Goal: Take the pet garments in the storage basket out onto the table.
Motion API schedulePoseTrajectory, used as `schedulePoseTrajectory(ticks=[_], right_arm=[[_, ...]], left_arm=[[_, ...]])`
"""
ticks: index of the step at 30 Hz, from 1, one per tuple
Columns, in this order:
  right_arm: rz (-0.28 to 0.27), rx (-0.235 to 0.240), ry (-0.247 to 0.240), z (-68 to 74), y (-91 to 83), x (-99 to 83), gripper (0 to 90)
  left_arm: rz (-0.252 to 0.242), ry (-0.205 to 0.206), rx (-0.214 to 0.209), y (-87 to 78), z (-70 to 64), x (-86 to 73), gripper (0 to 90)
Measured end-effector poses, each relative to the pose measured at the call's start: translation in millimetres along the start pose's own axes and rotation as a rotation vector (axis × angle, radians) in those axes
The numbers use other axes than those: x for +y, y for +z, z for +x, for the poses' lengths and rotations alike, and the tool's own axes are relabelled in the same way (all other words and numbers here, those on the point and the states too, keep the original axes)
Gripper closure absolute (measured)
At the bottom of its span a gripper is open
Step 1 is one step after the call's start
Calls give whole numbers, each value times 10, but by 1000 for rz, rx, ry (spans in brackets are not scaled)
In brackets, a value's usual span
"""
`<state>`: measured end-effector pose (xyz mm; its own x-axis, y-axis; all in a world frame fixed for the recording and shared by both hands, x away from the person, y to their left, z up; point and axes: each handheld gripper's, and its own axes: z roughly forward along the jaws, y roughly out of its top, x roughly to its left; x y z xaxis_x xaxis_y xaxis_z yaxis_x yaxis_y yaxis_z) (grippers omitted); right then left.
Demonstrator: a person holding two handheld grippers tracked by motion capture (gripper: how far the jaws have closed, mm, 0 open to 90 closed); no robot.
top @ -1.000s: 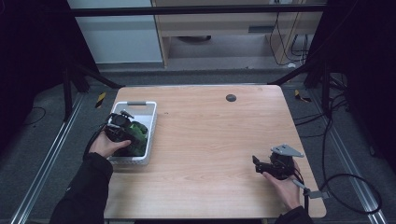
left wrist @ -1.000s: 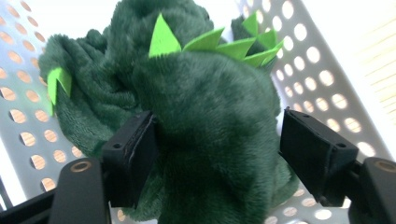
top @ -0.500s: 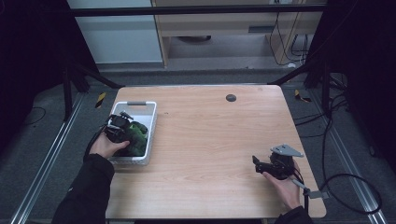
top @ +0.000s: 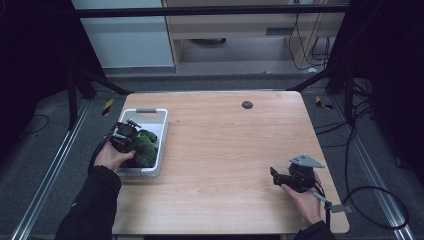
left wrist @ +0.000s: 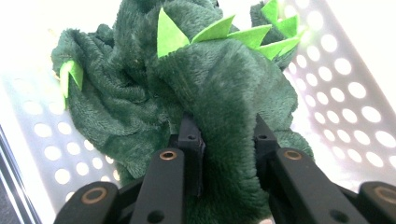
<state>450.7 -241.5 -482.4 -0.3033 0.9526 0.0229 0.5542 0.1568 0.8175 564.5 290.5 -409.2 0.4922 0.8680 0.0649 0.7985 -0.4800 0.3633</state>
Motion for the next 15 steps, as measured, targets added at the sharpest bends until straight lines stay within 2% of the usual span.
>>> schedulePoseTrajectory(ticks=[15], right_arm=[[2, 0, 0, 0, 2, -1, 134]], left_arm=[[-64, -9, -4, -343, 62, -1, 744]])
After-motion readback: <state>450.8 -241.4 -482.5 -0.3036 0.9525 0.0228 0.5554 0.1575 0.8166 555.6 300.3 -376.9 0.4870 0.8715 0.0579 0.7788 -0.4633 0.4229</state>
